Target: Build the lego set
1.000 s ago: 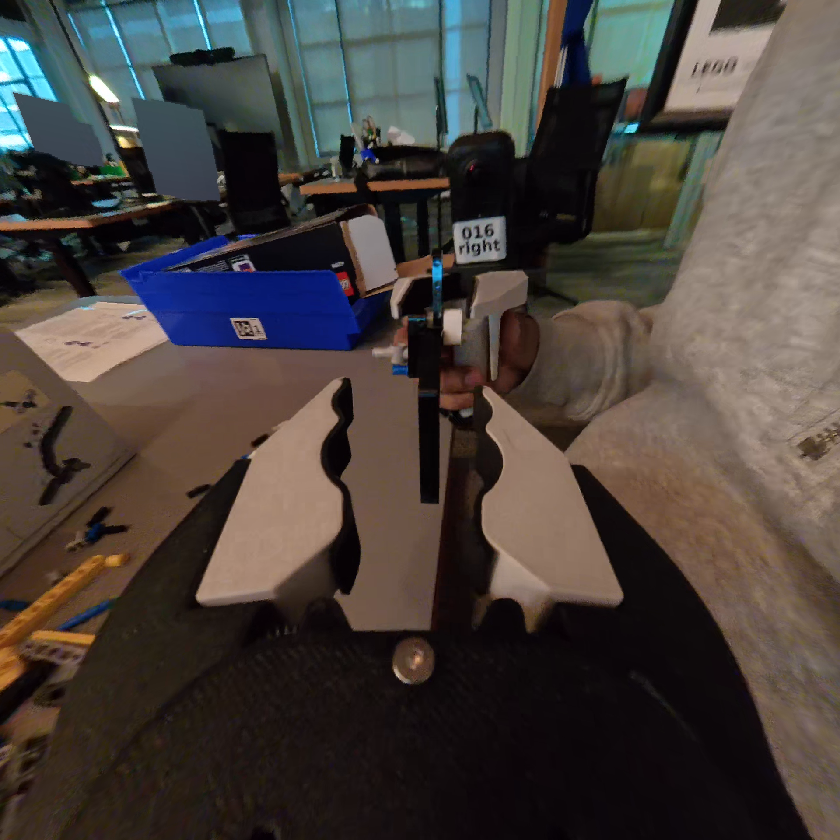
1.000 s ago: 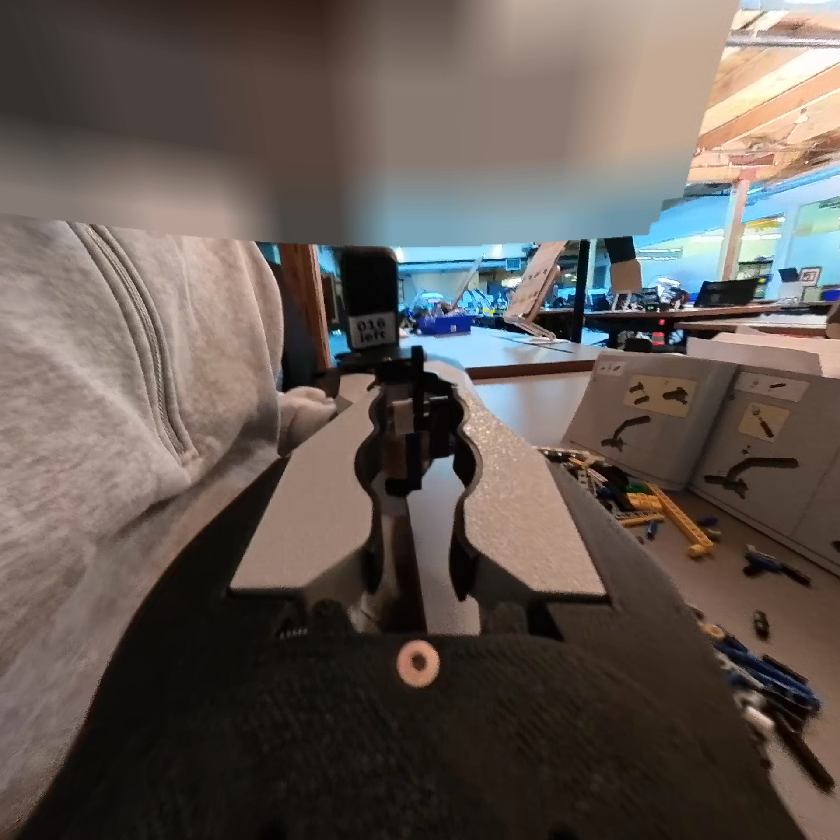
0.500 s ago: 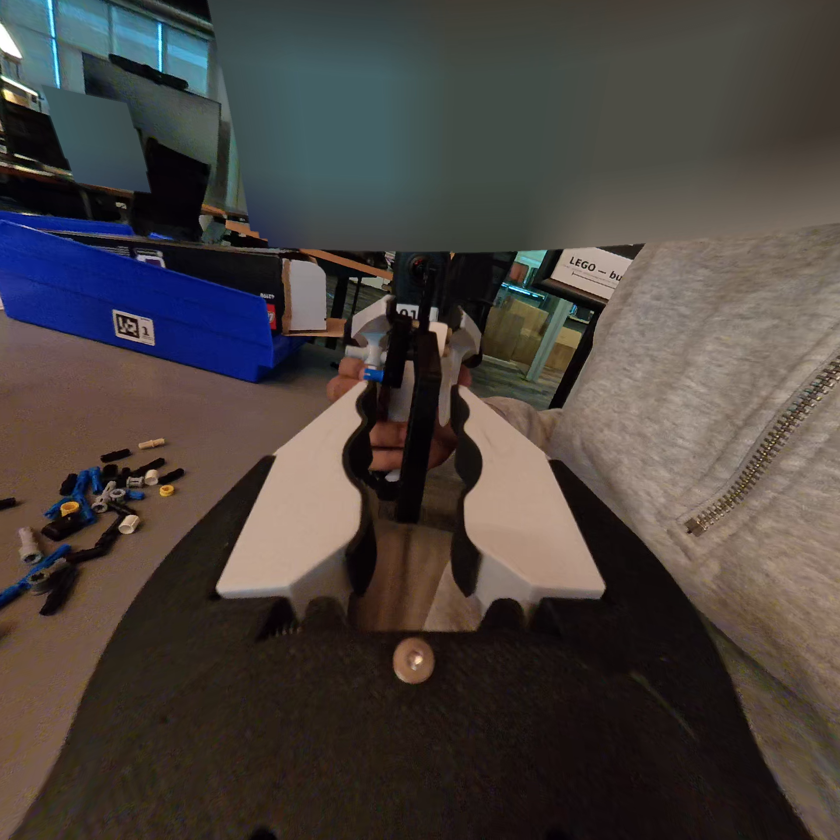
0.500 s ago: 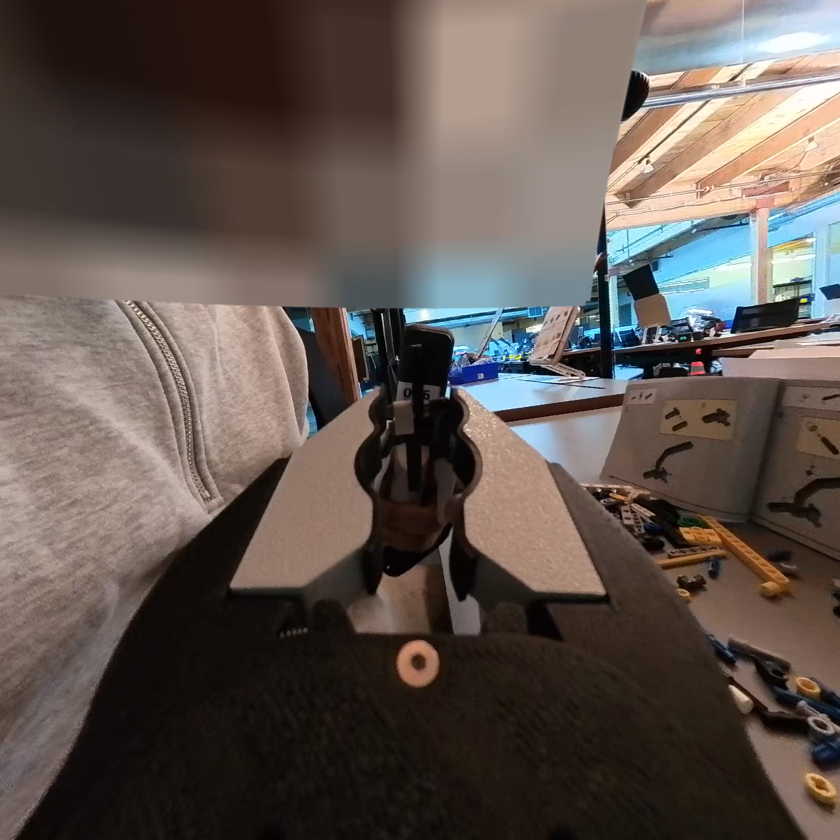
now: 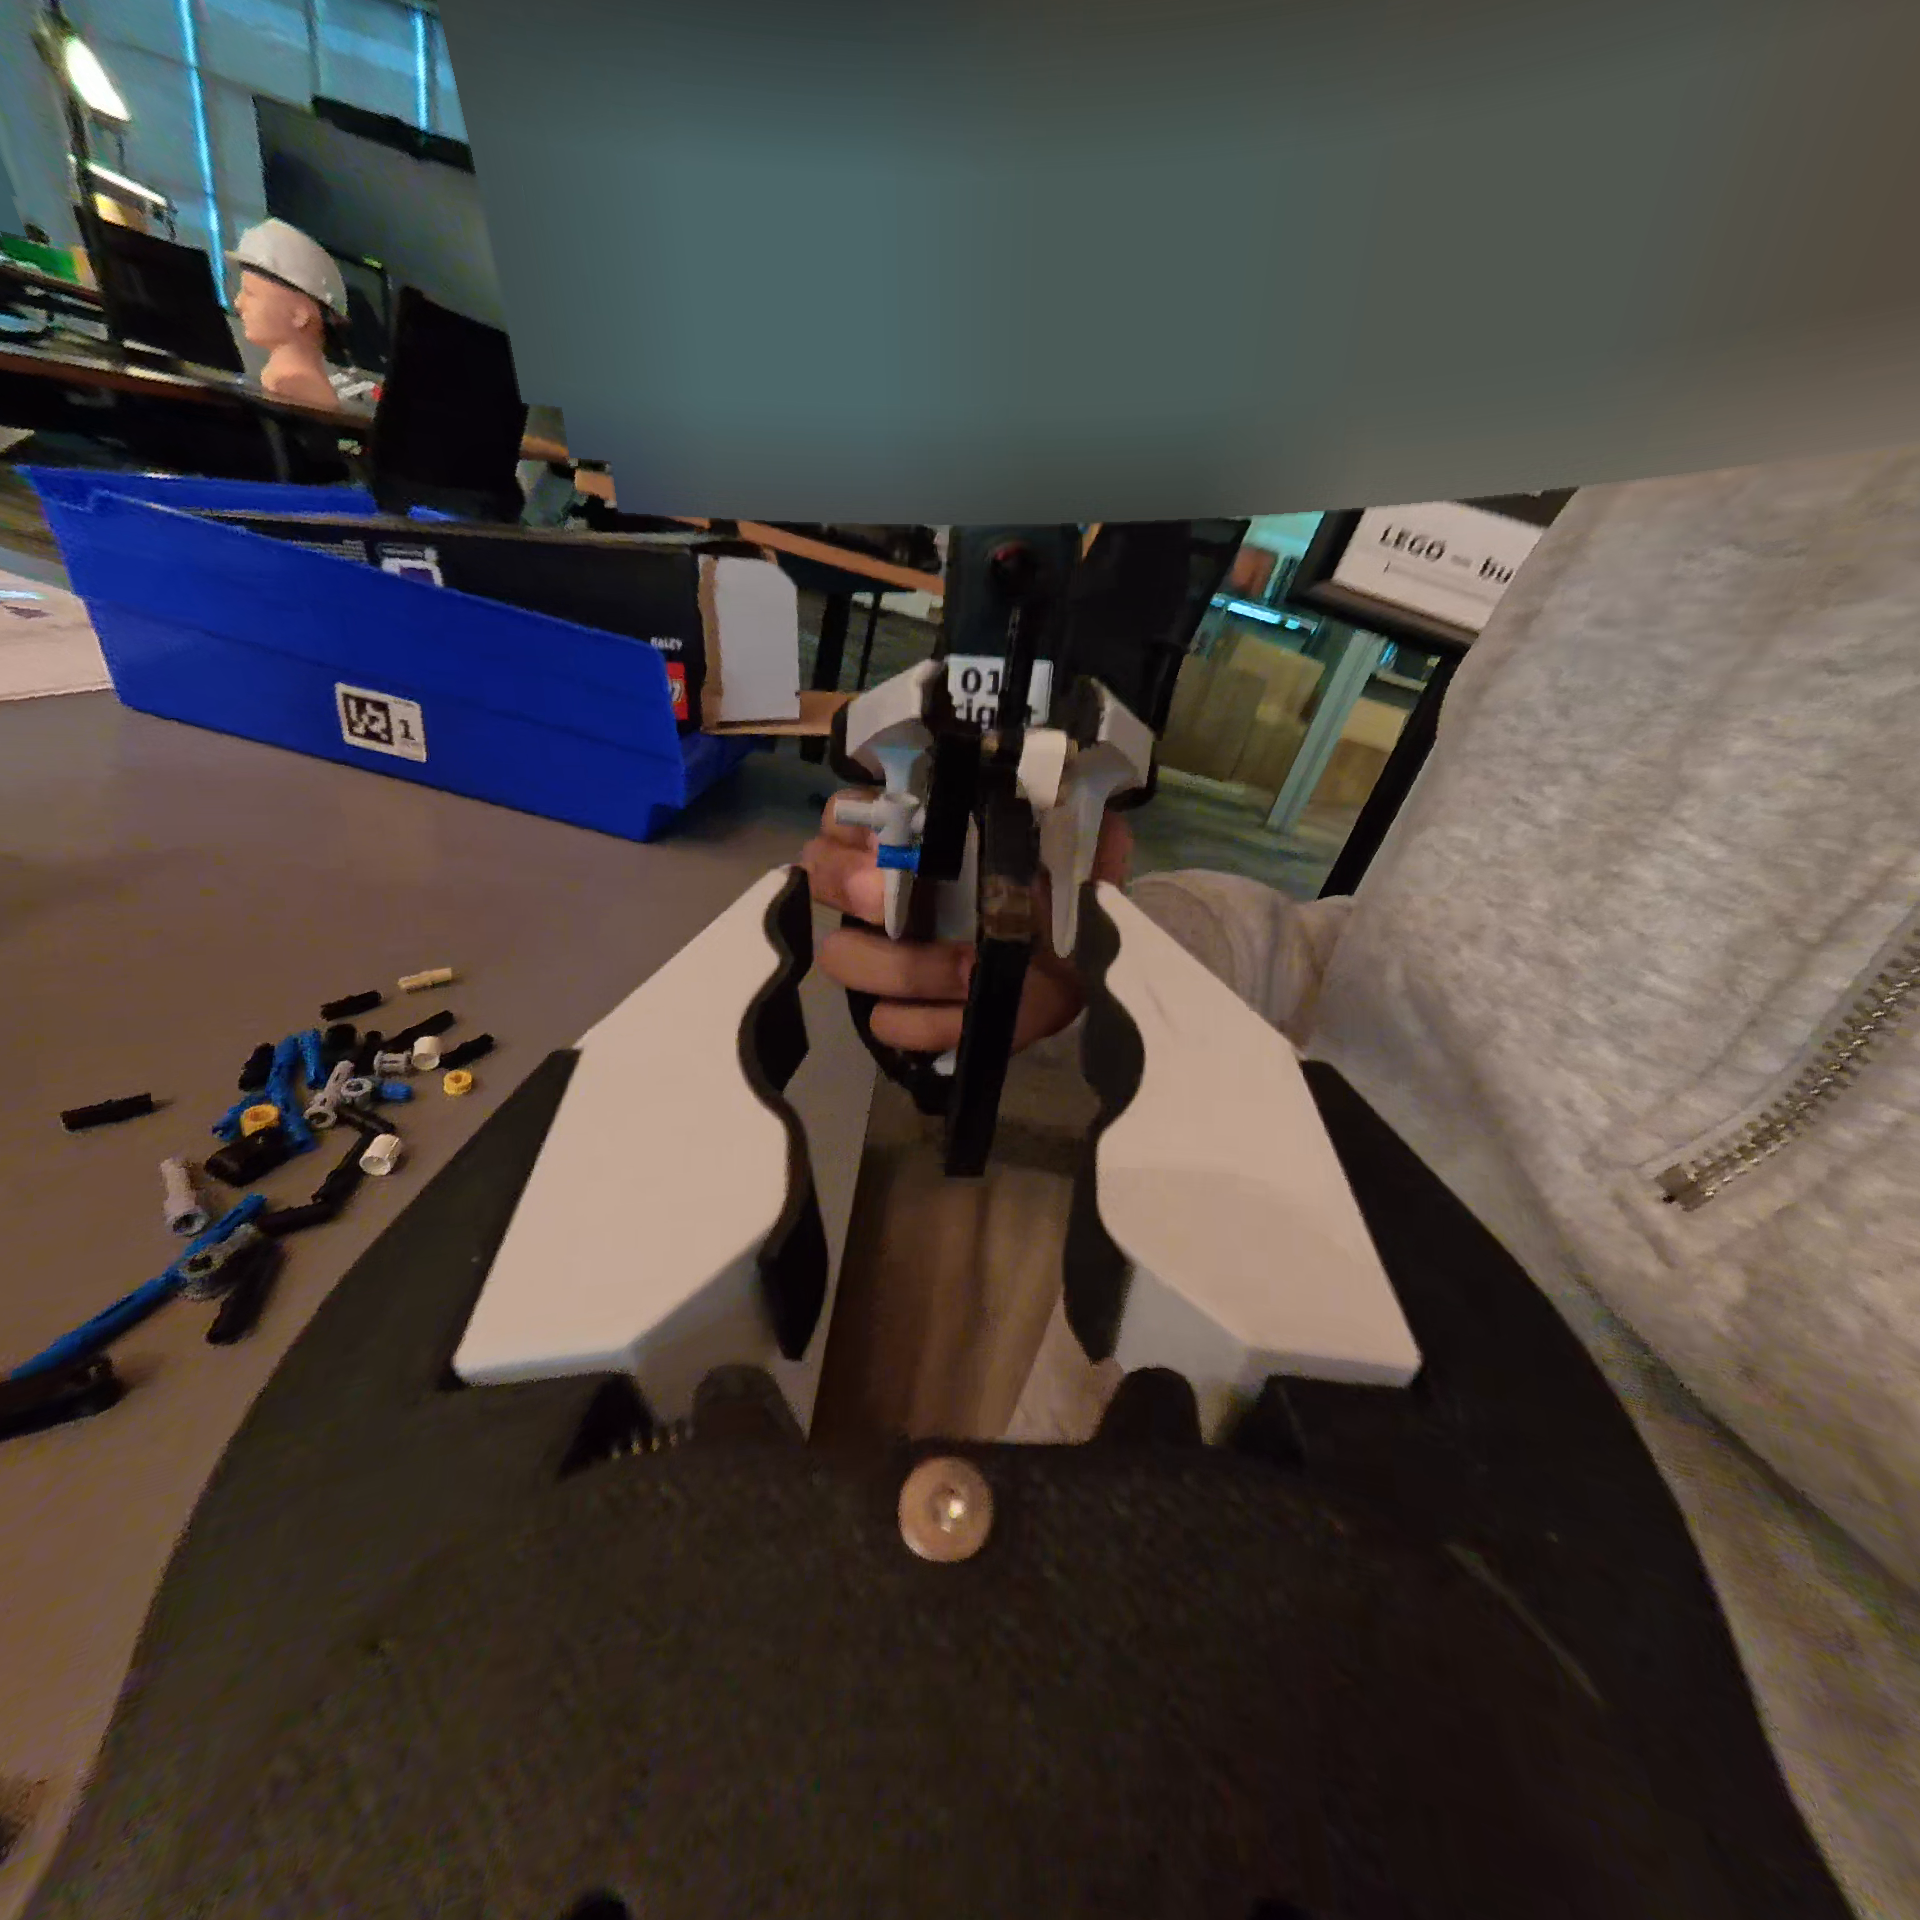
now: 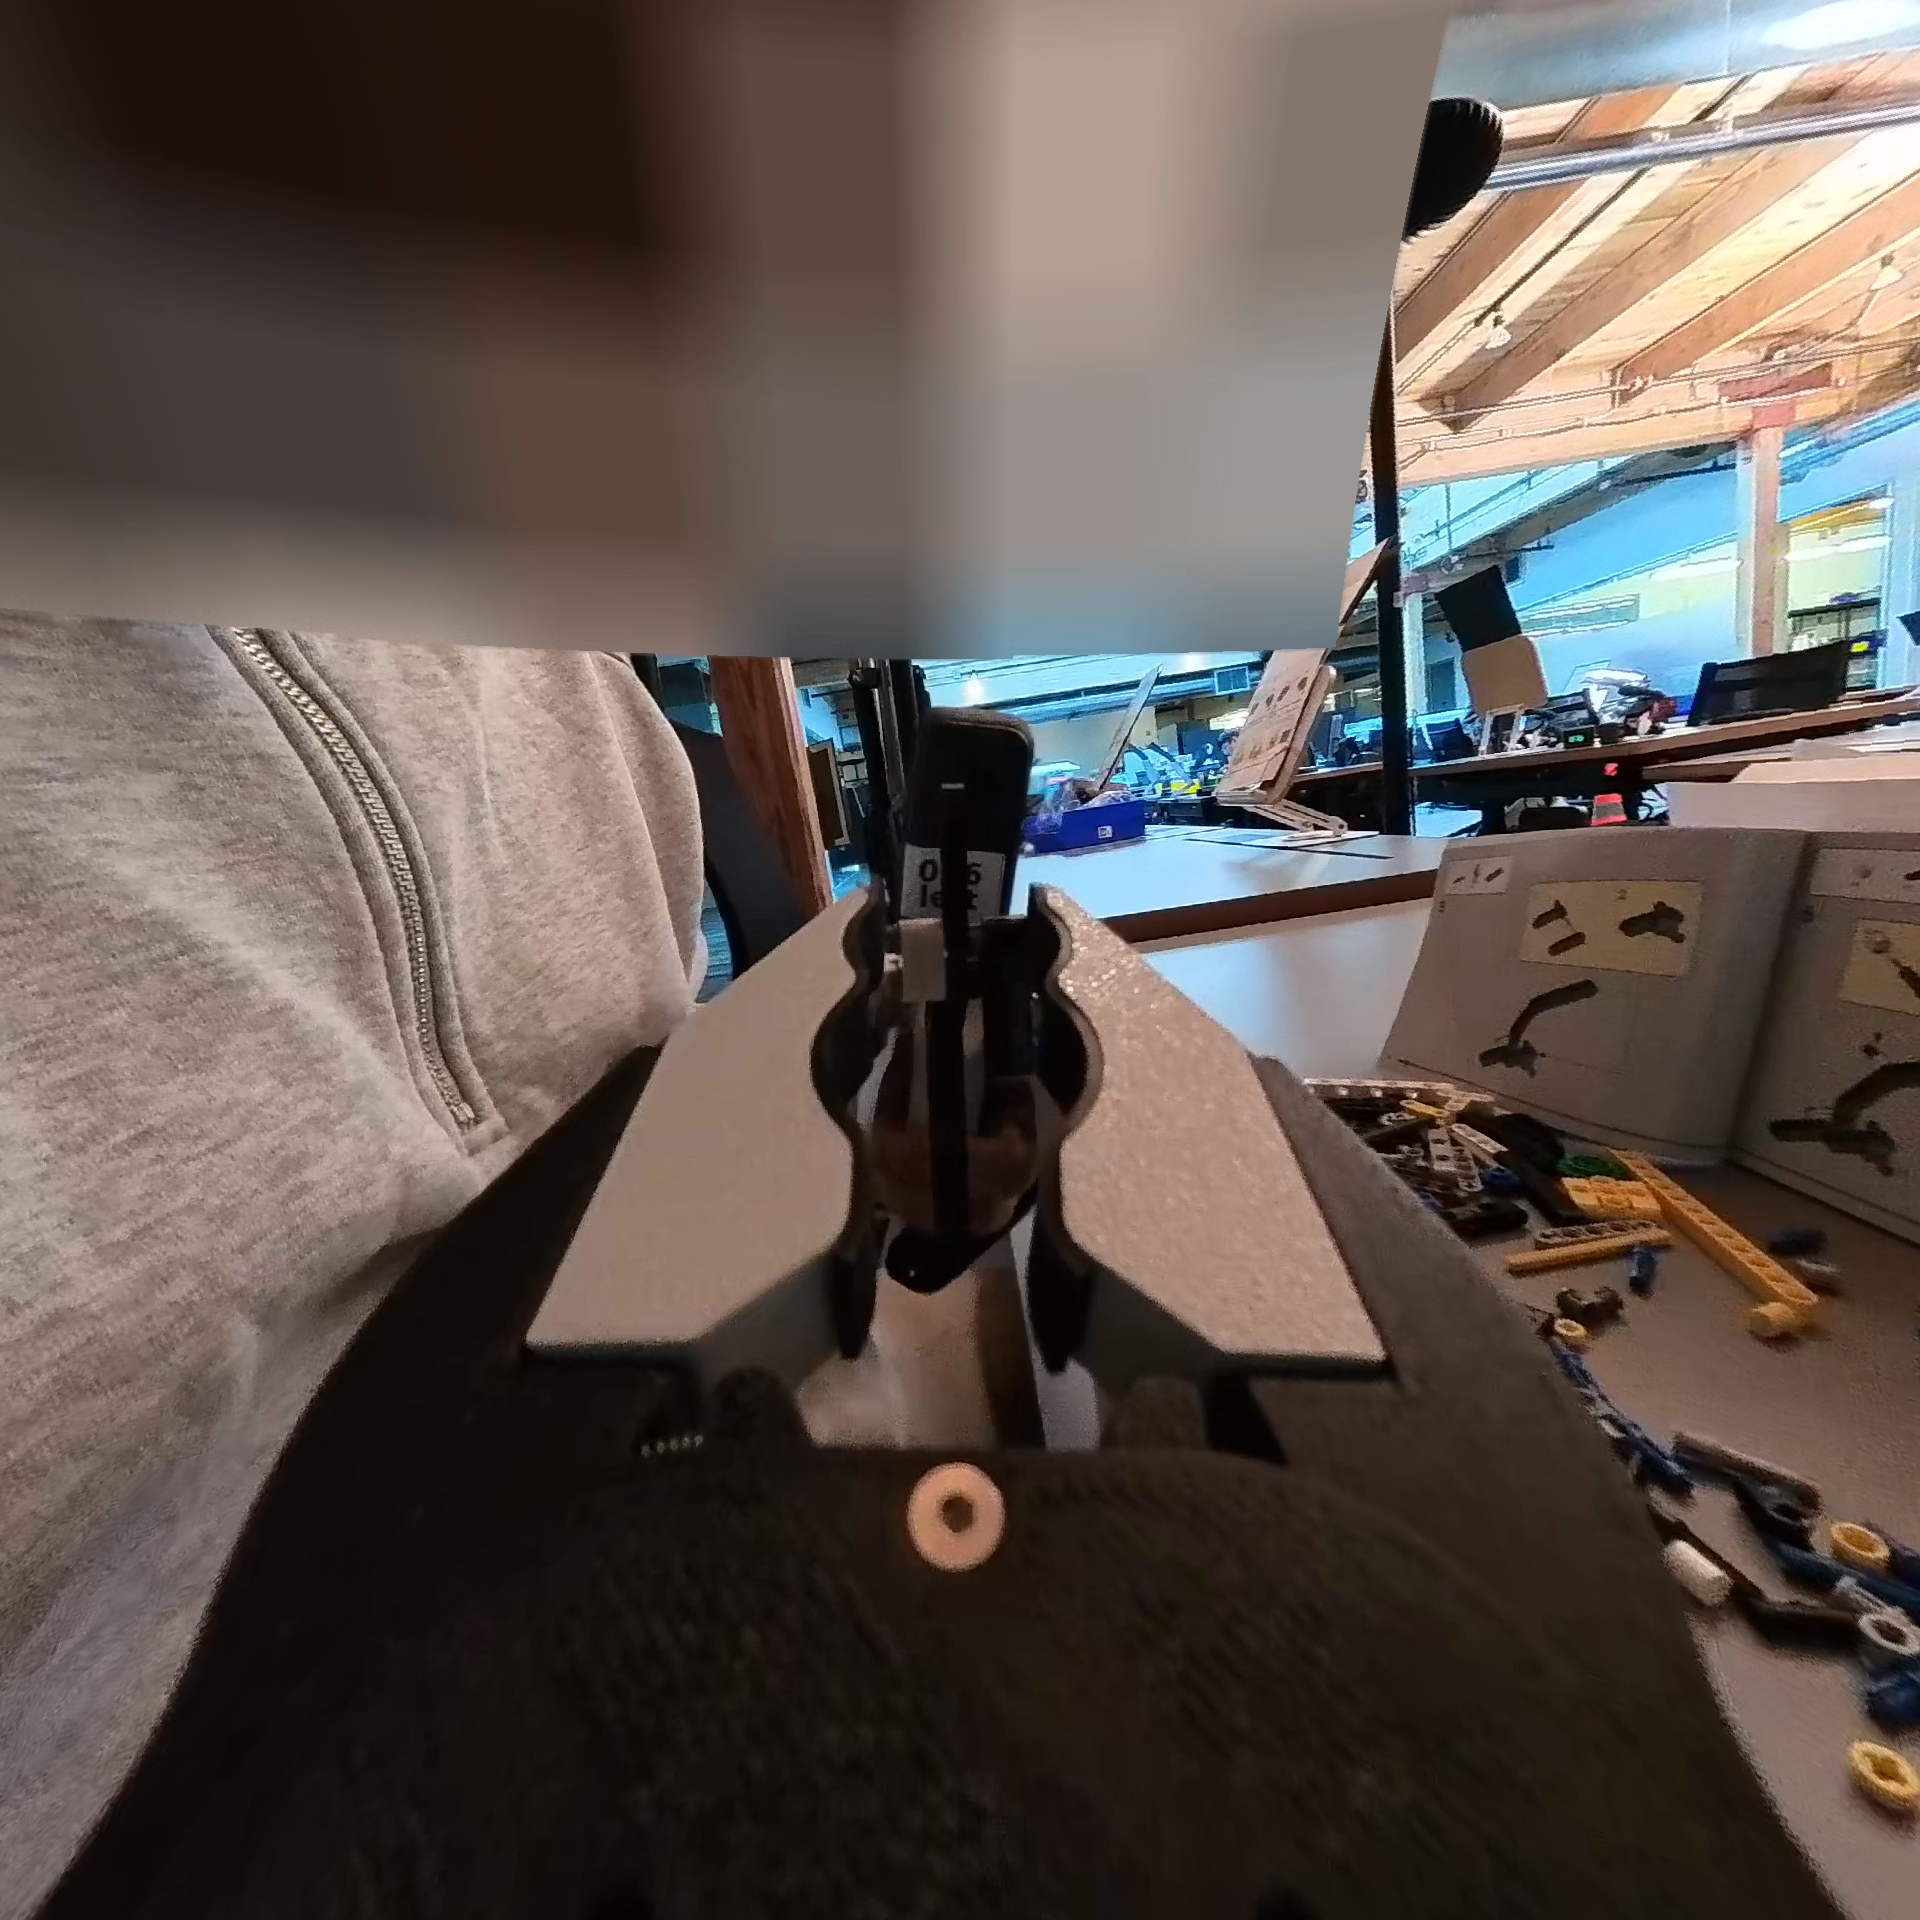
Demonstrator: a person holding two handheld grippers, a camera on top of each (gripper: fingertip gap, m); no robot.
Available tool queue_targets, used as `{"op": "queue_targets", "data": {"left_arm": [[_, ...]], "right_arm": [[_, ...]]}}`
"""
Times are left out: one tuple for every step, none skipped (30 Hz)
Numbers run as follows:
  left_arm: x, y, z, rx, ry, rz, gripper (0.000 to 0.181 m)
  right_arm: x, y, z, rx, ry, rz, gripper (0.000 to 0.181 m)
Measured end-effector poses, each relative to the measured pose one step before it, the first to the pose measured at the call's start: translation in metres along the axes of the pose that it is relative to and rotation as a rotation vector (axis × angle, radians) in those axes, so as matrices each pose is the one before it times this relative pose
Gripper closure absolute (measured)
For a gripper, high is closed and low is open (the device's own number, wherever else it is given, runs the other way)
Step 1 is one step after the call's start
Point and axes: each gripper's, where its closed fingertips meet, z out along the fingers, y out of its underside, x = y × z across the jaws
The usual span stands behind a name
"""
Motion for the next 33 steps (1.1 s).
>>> {"op": "queue_targets", "data": {"left_arm": [[0.00097,0.00288,0.00263,-0.0178,-0.0075,0.0155,0.128],[0.0007,0.00168,0.00229,-0.0115,-0.0093,0.0131,0.126],[0.00089,0.00061,0.00185,-0.005,-0.0083,0.0093,0.123],[0.0012,-0.0001,0.0015,-0.0002,-0.0054,0.0055,0.122],[0.00037,-0.00055,0.00087,0.0033,-0.0083,0.0042,0.122],[-0.00005,-0.00012,0.00052,0.0011,-0.009,0.0039,0.122],[0.00015,0.00072,0.00045,-0.0049,-0.0045,0.0032,0.124],[-0.00027,0.00132,0.00065,-0.0085,-0.0051,0.0001,0.127],[-0.00079,0.00102,0.00055,-0.0065,-0.0068,-0.0037,0.13],[-0.00063,-0.0001,0.0002,0.0024,-0.0055,-0.0072,0.134],[-0.0003,-0.00076,-0.00033,0.0072,-0.0014,-0.0084,0.14],[0.00046,-0.00166,-0.00096,0.0112,0.0042,-0.0074,0.146],[-0.00017,-0.00254,-0.00135,0.0166,0.0024,-0.0061,0.15],[-0.00177,-0.00176,-0.00169,0.0106,-0.0047,-0.0045,0.154],[-0.00069,-0.00152,-0.00134,0.0081,0.003,-0.0049,0.154],[-0.00055,-0.00079,-0.00108,0.0027,0.0043,-0.0072,0.154],[0.00019,-0.0009,-0.00097,0.0051,0.0086,-0.007,0.154],[0.00059,-0.00179,-0.00119,0.0117,0.0091,-0.0055,0.154],[0.00036,-0.00168,-0.00123,0.0098,0.0073,-0.002,0.154],[-0.00028,-0.00088,-0.00118,0.0032,0.0031,0.0016,0.154],[-0.0002,-0.00065,-0.00116,0.0009,0.0033,0.0061,0.154],[-0.00001,-0.0016,-0.0015,0.006,0.0041,0.0076,0.154],[0.00017,-0.00265,-0.0018,0.0131,0.0053,0.0049,0.153],[0.00028,-0.00286,-0.00195,0.0149,0.0073,0.0023,0.153],[0.00064,-0.00293,-0.00198,0.0158,0.0109,-0.0003,0.153],[0.00074,-0.00254,-0.00165,0.0152,0.0134,-0.0042,0.152],[0.00006,-0.00121,-0.00134,0.0067,0.0093,-0.0073,0.152],[-0.00045,-0.00001,-0.00082,0.001,0.0052,-0.0069,0.152],[-0.00064,0.00011,-0.00057,0.001,0.001,-0.0024,0.153],[-0.00076,-0.00013,-0.00053,0.0015,-0.0042,0.0029,0.156],[-0.00062,-0.00019,-0.00041,0.0021,-0.0047,0.0057,0.158],[-0.00047,0.00001,-0.00024,-0.0002,-0.0039,0.006,0.159],[-0.00081,0.00037,-0.00011,-0.0027,-0.0057,0.0048,0.16]], "right_arm": [[-0.00069,0.00049,0.00053,-0.0008,-0.0063,0.0049,0.157],[-0.00045,0.00099,0.00061,-0.0037,-0.0051,0.0068,0.157],[-0.00046,0.00178,0.00077,-0.0074,-0.0054,0.0068,0.157],[-0.00039,0.00186,0.00094,-0.0086,-0.0042,0.0052,0.156],[-0.00013,0.00174,0.0009,-0.0088,-0.0009,0.0008,0.156],[-0.00029,0.00123,0.00085,-0.0055,-0.0003,-0.003,0.156],[-0.00047,0.00054,0.00053,-0.002,-0.0004,-0.0025,0.156],[-0.00053,-0.00003,0.00015,0.0013,-0.003,-0.0009,0.156],[-0.00071,-0.0005,0.00002,0.003,-0.0048,0.0003,0.157],[-0.00039,-0.00031,-0.00008,0.0016,-0.0032,0.0005,0.156],[-0.00006,-0.00007,-0.00019,0.0,-0.0009,-0.0011,0.156],[-0.00012,0.00006,-0.00013,-0.0004,-0.0004,-0.002,0.156],[-0.00014,-0.00004,0.00003,0.0005,0.0,-0.0008,0.156],[0.00021,-0.00054,-0.00006,0.0031,0.0021,0.0011,0.156],[0.00051,0.00019,-0.00009,-0.0017,0.0043,-0.0032,0.156],[0.00051,0.00033,-0.00037,-0.003,0.0046,-0.0054,0.156],[0.00009,-0.0001,-0.0004,-0.0013,0.0013,-0.0035,0.156],[-0.00002,-0.00046,-0.00067,0.0005,-0.0002,-0.0007,0.156],[0.0003,-0.00061,-0.00073,0.0005,0.0011,0.0,0.156],[0.00034,-0.0001,-0.00087,-0.0033,0.0017,-0.0024,0.156],[0.0003,0.00025,-0.00095,-0.0061,0.0012,-0.0044,0.156],[0.00024,0.00033,-0.00101,-0.008,0.0007,-0.005,0.156],[0.00038,0.00083,-0.00092,-0.0095,0.0012,-0.0053,0.156],[0.00029,0.00107,-0.00071,-0.011,0.0014,-0.0065,0.156],[0.00018,0.00135,-0.00064,-0.0124,0.0012,-0.008,0.158],[0.00005,0.00152,-0.0004,-0.013,0.0008,-0.0069,0.159],[0.00018,0.00183,-0.00009,-0.0131,0.0013,-0.0059,0.159],[0.00039,0.00143,0.00003,-0.0092,0.0031,-0.0052,0.159],[-0.00007,0.00107,0.00037,-0.0051,0.0009,-0.0028,0.159],[-0.00045,0.00072,0.00041,-0.0036,-0.0014,-0.0007,0.159],[-0.00038,0.00057,0.00036,-0.0034,-0.0009,-0.0007,0.159],[-0.00005,0.00063,0.00024,-0.0034,0.0002,-0.0016,0.159],[0.00001,0.00048,0.0001,-0.0027,0.0012,-0.0019,0.159]]}}
